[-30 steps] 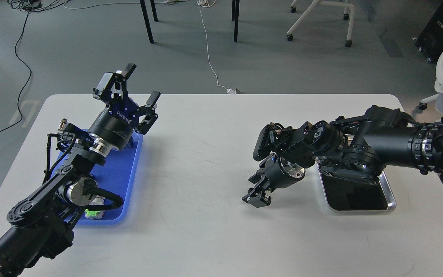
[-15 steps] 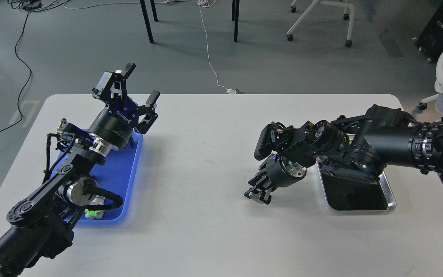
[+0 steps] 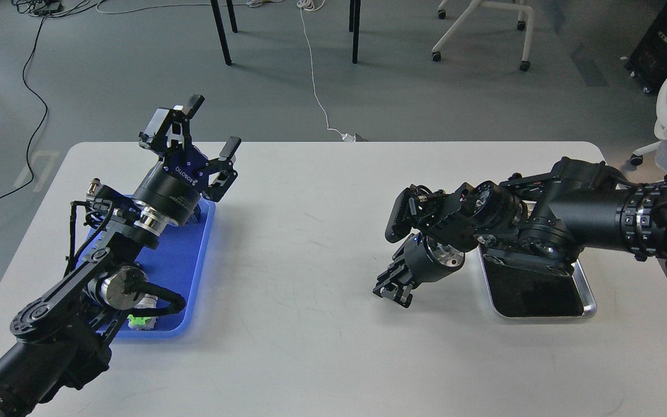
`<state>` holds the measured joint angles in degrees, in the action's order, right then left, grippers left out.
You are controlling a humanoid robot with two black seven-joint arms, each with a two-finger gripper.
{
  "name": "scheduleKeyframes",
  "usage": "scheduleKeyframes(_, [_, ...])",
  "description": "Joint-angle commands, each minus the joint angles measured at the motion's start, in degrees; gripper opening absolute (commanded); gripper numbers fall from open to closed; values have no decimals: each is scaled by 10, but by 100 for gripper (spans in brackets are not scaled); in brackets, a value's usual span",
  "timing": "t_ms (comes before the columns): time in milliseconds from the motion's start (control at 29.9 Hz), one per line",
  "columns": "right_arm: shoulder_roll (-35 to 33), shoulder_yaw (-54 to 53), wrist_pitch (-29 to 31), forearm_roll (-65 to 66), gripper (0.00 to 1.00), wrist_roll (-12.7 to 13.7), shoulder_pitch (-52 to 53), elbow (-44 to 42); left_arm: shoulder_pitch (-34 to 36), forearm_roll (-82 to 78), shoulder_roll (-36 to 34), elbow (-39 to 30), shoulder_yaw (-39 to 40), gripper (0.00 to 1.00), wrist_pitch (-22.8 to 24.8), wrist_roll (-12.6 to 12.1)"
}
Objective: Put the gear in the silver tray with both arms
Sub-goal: 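Carry the gear with the right gripper and lower it into the silver tray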
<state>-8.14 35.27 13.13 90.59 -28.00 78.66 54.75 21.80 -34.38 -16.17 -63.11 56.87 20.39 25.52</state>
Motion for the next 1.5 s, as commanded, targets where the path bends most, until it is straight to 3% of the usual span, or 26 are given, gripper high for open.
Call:
scheduleKeyframes(0, [-12,-5,-2,-2,11,0,14,1,0,0,-1,0,0,98,0,0])
scheduleKeyframes(301, [-149,-2,-3,16,12,0,79,13,0,-1,1,0,1,98,0,0])
scheduleKeyframes(468, [-233,13,-2,63,12,0,65,6,0,-1,3,0,0,98,0,0])
scheduleKeyframes(635, [-267,19,-3,63,12,0,18,-18,0,-1,5,0,0,98,0,0])
scheduleKeyframes(1137, [-213,13,-20,60,17,0,-45,-123,0,0,7,0,1,98,0,0])
scheduleKeyframes(1471, [-203,5,-25,56,40,0,-61,-127,0,-1,8,0,1,98,0,0])
